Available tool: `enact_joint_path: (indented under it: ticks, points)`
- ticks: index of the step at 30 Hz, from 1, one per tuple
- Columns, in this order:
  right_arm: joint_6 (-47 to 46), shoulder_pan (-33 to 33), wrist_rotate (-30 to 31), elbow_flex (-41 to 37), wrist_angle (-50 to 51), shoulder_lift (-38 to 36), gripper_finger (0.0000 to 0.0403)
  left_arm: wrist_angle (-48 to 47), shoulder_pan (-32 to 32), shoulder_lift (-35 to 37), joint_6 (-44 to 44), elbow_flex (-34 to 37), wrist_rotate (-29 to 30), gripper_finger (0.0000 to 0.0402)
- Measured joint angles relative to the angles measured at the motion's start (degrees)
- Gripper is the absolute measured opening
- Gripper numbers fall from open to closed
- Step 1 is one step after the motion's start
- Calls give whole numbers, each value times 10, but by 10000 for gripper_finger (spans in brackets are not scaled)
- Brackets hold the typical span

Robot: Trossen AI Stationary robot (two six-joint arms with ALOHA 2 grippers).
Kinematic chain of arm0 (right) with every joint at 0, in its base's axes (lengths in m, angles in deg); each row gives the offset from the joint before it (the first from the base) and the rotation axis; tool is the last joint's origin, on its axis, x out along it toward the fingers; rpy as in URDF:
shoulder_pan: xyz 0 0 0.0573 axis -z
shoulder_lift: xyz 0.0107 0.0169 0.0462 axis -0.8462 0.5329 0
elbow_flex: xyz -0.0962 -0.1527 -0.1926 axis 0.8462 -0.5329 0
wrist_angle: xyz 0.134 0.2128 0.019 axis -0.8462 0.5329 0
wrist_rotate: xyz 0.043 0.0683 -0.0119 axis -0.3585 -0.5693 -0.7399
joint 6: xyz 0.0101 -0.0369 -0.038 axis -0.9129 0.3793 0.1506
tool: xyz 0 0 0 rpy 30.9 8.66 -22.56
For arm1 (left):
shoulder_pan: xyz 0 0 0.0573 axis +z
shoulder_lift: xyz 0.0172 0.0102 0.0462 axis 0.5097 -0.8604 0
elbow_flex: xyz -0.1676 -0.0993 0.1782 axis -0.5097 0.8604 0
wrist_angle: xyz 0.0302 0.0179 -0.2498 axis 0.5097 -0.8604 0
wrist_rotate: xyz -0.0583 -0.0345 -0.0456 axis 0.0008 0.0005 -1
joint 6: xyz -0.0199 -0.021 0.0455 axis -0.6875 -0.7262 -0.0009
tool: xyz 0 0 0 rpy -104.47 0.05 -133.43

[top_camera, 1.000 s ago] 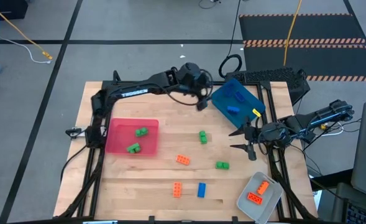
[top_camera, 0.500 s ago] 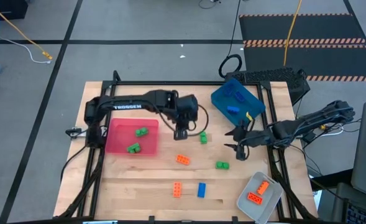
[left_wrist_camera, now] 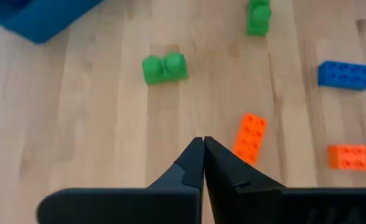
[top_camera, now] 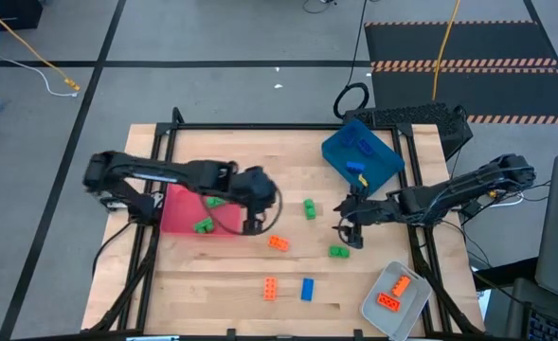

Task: Sort & place blocks by color
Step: Put the green game piece into the red bin

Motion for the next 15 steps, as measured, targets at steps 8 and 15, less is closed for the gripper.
enact_joint_path:
  ticks: [8, 15]
  points:
    - [-20, 57, 0, 88, 15, 115, 259, 130, -20, 101, -50, 156, 6, 19]
    - [-117, 110, -28, 136, 21, 218, 259, 185, -45, 105, -52, 219, 55, 36]
